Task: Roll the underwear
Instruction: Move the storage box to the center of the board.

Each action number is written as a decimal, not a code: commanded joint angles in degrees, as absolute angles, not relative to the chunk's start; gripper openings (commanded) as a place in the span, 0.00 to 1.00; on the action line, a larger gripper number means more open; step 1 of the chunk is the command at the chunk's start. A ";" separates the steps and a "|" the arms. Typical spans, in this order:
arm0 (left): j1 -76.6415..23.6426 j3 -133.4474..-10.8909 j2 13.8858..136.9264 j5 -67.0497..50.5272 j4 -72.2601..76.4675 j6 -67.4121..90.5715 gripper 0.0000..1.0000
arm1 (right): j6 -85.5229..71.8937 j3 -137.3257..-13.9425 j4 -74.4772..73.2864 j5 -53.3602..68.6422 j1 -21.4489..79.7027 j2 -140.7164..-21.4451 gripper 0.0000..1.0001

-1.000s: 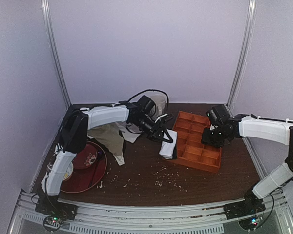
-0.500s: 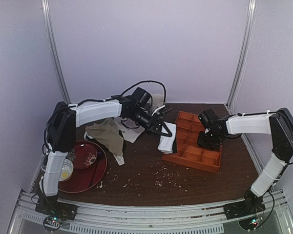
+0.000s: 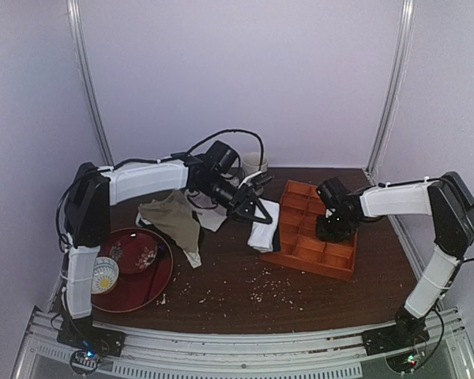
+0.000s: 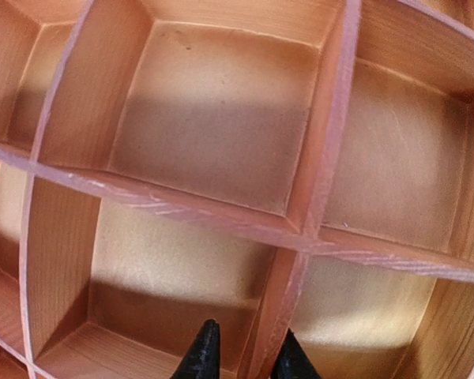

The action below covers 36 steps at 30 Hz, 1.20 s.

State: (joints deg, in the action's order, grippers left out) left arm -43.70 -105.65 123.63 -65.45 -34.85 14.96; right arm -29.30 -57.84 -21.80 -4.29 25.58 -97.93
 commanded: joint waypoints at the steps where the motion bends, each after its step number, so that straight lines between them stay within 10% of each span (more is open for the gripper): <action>1: -43.01 -102.47 119.56 -66.36 -36.53 11.82 0.00 | -24.96 -57.02 -21.26 -1.97 29.86 -96.94 0.18; 36: -42.89 -102.72 126.23 -60.12 -47.20 2.54 0.00 | -28.58 -57.18 -19.92 -0.54 41.07 -96.60 0.23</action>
State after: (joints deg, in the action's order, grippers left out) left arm -43.11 -100.60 124.60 -60.97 -50.46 0.60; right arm -27.51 -57.84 -20.95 -1.83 40.38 -97.73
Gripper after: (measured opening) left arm 0.220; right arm 0.226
